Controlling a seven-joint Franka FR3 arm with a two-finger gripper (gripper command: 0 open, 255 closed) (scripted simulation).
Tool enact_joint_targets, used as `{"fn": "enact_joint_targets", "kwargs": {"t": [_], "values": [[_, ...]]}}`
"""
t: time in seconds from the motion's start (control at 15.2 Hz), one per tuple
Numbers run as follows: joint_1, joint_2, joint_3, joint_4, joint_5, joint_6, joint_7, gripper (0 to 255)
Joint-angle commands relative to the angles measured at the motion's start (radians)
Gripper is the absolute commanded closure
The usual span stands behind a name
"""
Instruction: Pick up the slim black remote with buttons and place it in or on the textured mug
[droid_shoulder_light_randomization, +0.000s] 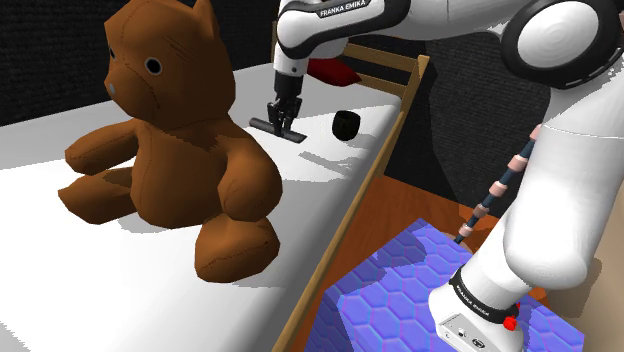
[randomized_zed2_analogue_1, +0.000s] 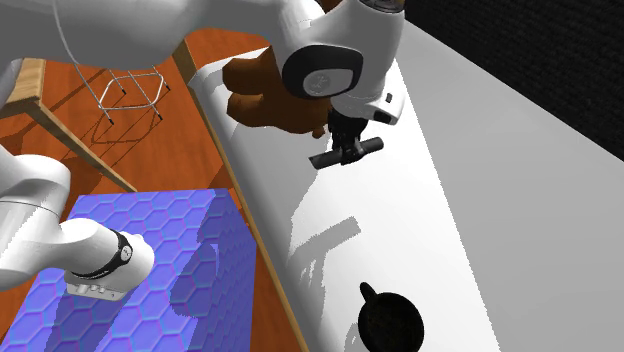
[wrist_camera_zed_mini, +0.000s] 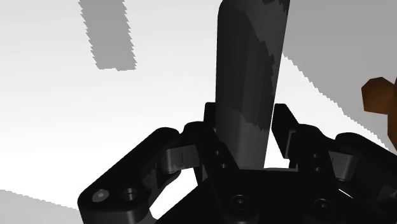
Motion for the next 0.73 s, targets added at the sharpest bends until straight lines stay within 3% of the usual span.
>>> {"fn": "enact_joint_targets", "kwargs": {"t": [0.0, 0.53, 0.66], "values": [[-0.001, -0.009, -0.001, 0.016, 0.000, -0.025, 0.000, 255], [-0.002, -0.024, 0.000, 0.100, 0.000, -0.124, 0.006, 255], [-0.029, -0.035, -0.016, 0.084, 0.003, -0.122, -0.038, 255]]}}
